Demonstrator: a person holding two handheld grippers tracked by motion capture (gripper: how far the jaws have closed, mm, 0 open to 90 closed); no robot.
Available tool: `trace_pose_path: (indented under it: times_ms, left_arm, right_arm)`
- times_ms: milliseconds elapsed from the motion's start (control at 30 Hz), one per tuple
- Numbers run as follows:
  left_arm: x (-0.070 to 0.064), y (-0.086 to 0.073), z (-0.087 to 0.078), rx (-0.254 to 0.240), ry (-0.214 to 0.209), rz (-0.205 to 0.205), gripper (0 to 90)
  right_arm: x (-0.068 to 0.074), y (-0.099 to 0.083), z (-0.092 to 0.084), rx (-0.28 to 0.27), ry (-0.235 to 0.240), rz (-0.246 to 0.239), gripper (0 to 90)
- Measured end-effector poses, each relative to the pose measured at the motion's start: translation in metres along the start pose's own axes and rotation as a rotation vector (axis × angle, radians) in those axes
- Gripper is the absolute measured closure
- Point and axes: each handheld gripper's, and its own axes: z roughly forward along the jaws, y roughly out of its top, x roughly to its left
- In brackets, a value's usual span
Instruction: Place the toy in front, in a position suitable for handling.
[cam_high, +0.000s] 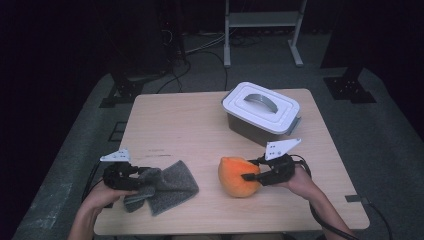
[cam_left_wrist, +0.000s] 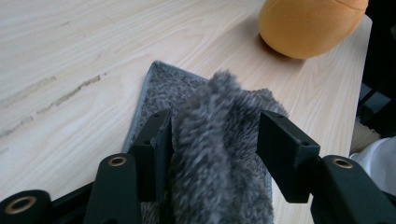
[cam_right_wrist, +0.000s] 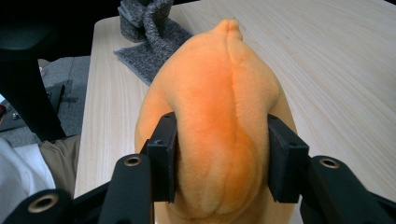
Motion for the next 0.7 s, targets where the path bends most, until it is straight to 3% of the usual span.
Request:
trace_pose_path:
  times_ms: [167,367,533,700]
  left_arm:
    - [-0.007,0.013,0.000,-0.015,-0.011,0.031,43.2]
    - [-0.018,0.028,0.012,-0.019,-0.060,0.080,42.6]
    - [-0.025,0.040,0.020,-0.020,-0.074,0.111,42.2]
    - [-0.033,0.049,0.028,-0.028,-0.103,0.136,41.7]
  right_arm:
    - [0.001,0.003,0.003,-0.009,0.002,-0.008,52.0]
    - [0.001,0.010,0.014,-0.018,0.020,-0.014,52.0]
    - [0.002,0.016,0.024,-0.021,0.031,-0.023,52.0]
    - [-0.001,0.011,0.026,-0.013,0.036,-0.019,51.9]
